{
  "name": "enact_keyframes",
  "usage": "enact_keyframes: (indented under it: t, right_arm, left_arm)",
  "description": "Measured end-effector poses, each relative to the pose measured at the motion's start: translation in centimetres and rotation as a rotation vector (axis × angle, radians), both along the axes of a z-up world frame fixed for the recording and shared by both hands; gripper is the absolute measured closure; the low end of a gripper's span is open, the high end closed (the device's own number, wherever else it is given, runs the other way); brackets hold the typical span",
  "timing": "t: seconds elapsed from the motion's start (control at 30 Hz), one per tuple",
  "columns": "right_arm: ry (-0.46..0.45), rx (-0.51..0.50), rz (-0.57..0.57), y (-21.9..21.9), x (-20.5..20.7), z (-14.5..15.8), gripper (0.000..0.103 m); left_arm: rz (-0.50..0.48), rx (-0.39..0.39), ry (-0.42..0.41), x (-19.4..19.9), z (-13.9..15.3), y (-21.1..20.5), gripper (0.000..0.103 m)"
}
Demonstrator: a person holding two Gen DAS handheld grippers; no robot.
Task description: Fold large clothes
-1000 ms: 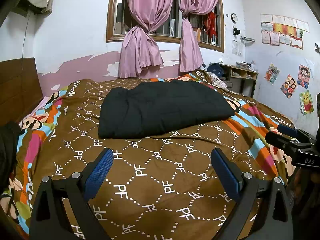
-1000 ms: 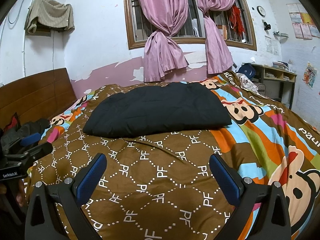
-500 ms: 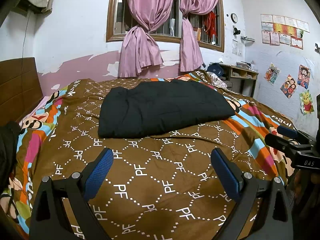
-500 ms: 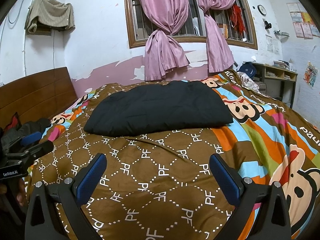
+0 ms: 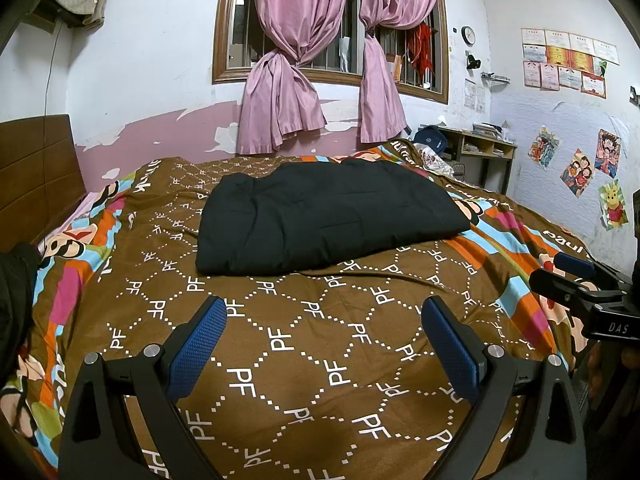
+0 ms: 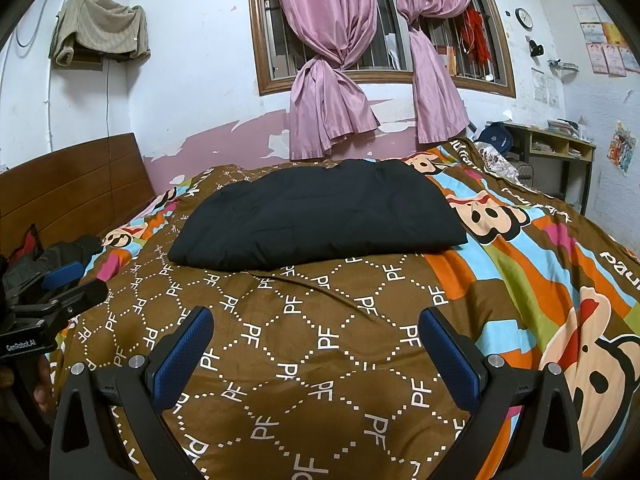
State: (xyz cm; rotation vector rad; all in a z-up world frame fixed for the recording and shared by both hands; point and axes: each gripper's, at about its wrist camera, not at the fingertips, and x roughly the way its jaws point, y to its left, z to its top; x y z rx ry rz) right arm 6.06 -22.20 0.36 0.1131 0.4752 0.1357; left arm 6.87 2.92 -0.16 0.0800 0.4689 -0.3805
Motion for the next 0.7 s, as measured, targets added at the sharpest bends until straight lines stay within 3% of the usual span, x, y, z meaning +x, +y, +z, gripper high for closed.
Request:
enact_keyframes:
  t: [0.7]
  right_arm:
    - [0.006,0.005,0.002,0.30,-0.21,-0.60,0.000]
  left_arm:
    - [0.001,0.002,0.003,0.02,-0.16,0.02,0.007]
